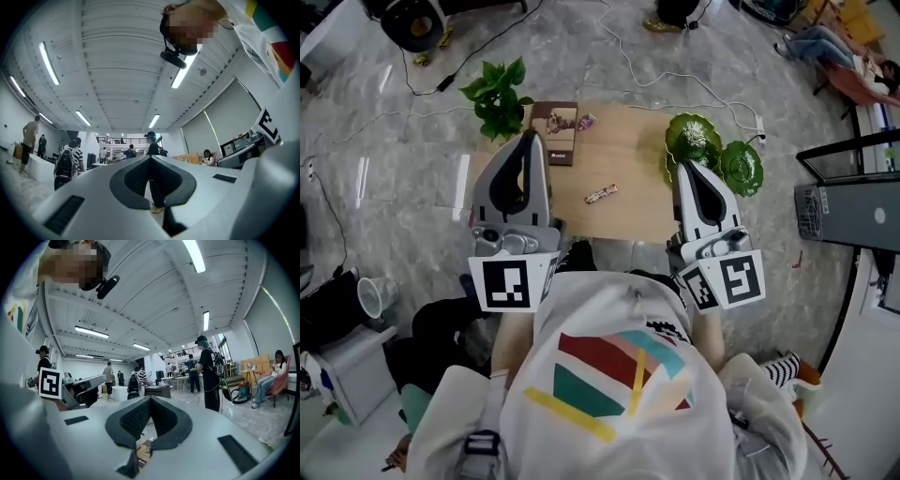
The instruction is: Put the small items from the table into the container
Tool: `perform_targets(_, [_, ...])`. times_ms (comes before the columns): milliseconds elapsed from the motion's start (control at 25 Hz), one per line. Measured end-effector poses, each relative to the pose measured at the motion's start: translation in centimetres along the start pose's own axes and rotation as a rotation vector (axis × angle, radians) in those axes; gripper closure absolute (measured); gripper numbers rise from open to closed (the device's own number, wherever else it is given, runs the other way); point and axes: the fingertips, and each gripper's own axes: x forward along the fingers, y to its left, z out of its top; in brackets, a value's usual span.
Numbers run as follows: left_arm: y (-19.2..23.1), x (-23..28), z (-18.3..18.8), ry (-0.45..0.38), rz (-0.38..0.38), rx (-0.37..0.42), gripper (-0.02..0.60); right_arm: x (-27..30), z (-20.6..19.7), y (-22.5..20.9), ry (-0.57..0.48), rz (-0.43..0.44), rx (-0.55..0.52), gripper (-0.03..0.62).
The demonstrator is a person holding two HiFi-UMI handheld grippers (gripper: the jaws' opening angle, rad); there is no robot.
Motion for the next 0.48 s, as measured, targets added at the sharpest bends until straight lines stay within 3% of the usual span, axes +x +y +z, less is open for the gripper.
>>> perform_targets(200, [4.5,3.4,-1.9,0.012,-0.019,-0.004,0.574,5.0,-0.4,0.5,0.03,-0.022,-0.012,0.582])
perform_targets(480, [5.8,6.7,-4.4,0.049,-0.043,-0.023,0.574,7.1,-1.7,-1.8,0.077,-0.063,-0.004,0.582])
